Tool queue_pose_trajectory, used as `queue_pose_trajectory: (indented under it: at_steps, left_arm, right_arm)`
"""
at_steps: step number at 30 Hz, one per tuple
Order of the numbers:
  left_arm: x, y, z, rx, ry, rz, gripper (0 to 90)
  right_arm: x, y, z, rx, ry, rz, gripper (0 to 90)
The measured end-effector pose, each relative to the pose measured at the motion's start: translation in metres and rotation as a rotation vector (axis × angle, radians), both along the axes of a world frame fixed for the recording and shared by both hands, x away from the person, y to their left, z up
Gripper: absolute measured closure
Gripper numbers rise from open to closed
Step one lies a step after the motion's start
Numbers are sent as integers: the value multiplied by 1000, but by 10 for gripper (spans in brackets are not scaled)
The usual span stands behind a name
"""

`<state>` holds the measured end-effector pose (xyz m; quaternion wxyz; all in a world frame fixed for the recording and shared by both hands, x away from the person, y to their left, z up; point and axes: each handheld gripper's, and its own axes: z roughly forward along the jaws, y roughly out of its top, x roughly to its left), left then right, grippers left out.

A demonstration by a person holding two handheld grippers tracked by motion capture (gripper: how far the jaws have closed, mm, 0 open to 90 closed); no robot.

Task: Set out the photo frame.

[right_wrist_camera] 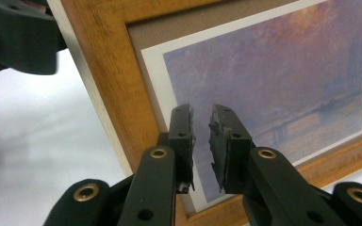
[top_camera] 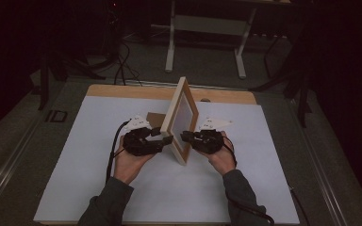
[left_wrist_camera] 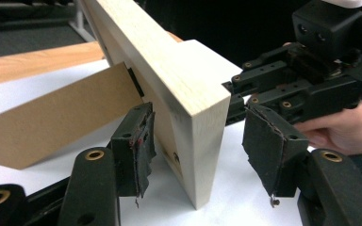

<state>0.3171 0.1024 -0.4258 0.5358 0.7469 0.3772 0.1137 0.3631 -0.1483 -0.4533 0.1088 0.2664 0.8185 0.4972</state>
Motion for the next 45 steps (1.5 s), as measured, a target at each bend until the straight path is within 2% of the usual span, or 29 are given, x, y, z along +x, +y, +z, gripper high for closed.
queue_pose_trajectory:
  at_steps: [9,15,23,31,42,45]
  left_arm:
    - [6,-13,-2,-20,-5,80,466]
    - [9,-17,-3,-26,0,130,522]
    - [7,-18,0,-1,-4,157,557]
    - [10,-7,2,2,10,197,632]
    - [15,8,5,-2,40,187,683]
    - [16,12,6,2,47,169,688]
  right_arm:
    - [0,-3,-1,3,-1,-5,783]
    - [0,-6,-2,3,2,-11,783]
    - [0,-7,-2,3,2,-13,783]
    - [0,-7,-2,5,2,-15,783]
    - [1,-8,-3,2,3,-17,781]
    - [1,-9,-3,3,5,-20,781]
